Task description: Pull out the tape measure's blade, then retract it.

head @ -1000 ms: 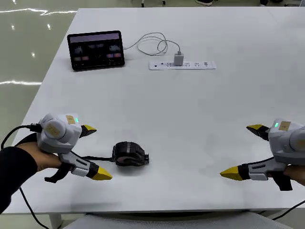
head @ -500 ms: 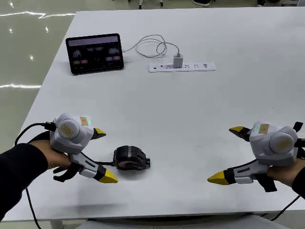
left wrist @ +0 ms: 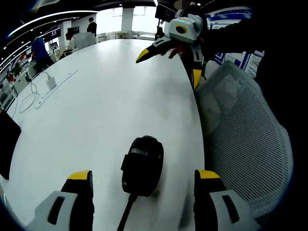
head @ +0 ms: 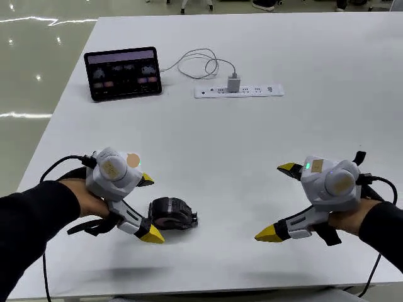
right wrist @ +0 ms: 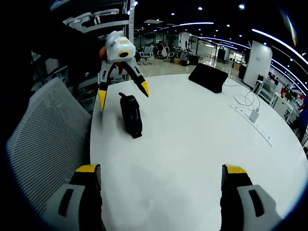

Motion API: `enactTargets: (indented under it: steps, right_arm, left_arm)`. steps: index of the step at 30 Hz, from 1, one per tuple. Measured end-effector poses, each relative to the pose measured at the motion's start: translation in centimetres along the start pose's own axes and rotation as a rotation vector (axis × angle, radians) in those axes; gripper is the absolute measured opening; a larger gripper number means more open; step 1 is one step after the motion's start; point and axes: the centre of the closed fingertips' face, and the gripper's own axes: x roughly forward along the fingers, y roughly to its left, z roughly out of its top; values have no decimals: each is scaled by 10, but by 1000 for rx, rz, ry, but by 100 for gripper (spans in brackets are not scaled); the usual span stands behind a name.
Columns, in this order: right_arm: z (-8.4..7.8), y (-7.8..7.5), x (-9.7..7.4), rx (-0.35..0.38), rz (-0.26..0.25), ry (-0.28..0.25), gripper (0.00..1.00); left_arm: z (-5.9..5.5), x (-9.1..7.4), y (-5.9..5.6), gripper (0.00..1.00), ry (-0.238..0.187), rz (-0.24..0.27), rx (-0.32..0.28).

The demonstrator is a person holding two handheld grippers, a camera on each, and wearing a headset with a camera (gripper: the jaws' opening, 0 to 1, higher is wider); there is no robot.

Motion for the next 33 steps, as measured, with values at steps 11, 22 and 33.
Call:
enactTargets:
  steps: [11, 22, 33]
  right_arm:
    - [12, 4, 28, -35, 34, -11, 100]
    - [19, 11, 46, -69, 64, 0, 97]
    - [24, 28, 65, -117, 134, 6, 86]
  left_arm:
    - [-2, 13, -5, 61, 55, -45, 41]
    - [-4, 15, 1, 37, 91, -27, 101]
    - [-5, 17, 3, 31, 116, -12, 131]
